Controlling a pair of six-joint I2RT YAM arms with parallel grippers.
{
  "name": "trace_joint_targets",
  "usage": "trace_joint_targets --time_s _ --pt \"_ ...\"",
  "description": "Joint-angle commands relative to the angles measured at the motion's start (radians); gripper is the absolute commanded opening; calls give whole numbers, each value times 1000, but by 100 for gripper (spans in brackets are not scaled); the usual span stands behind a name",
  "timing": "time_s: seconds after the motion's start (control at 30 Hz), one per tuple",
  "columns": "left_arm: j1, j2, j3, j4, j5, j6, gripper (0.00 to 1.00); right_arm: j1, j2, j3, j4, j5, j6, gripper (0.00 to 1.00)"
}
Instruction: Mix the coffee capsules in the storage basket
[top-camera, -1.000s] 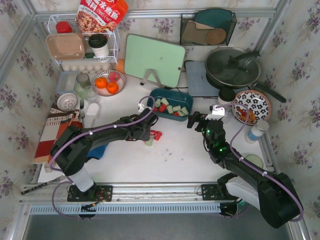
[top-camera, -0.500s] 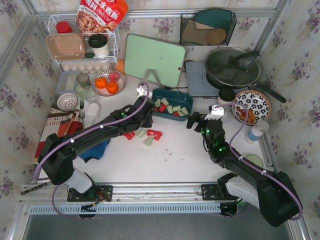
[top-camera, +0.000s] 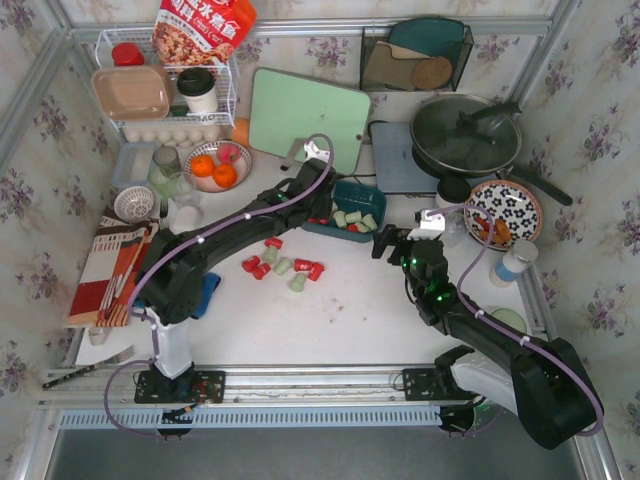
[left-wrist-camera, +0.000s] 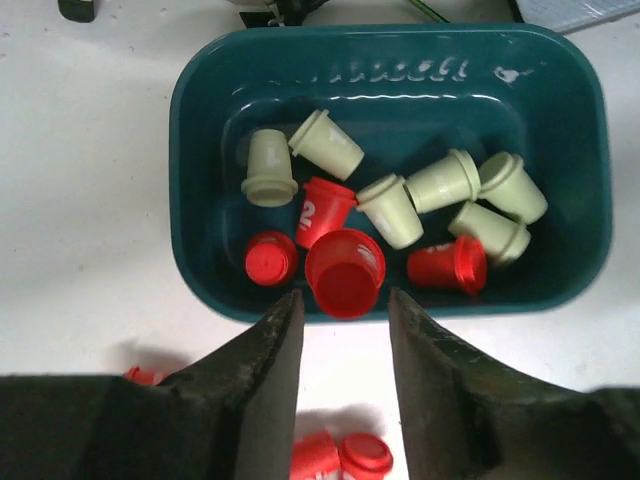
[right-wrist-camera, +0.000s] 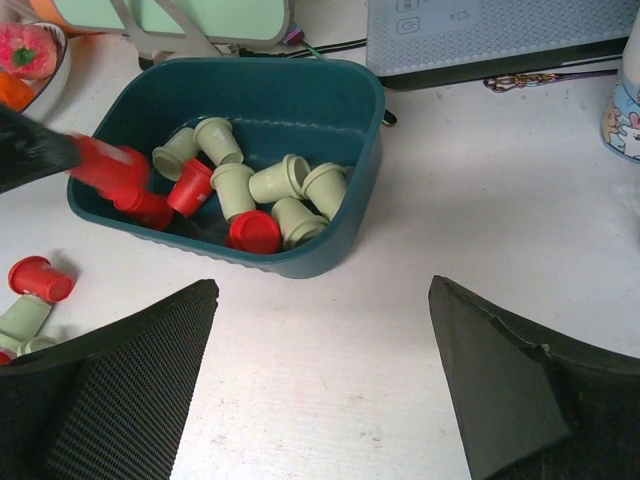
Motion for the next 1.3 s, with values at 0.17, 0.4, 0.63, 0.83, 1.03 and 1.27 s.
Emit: trace_joint_targets --time_s 0.17,0.4,0.63,0.83,1.03,1.27 --pt "57 119 76 50 50 -81 54 1 14 20 30 -35 5 94" --pt "59 -8 -26 80 45 -82 59 1 17 26 22 -45 5 93" --pt "59 -279 -186 -4 30 -62 60 1 33 33 18 -52 0 92" --pt "59 -559 -327 -178 13 -37 61 2 44 38 10 -37 -7 91" --pt "59 -772 -393 -426 3 -20 61 2 56 38 12 -21 -23 90" --pt "59 -1093 -486 -597 -71 36 68 47 115 44 84 -66 -109 89"
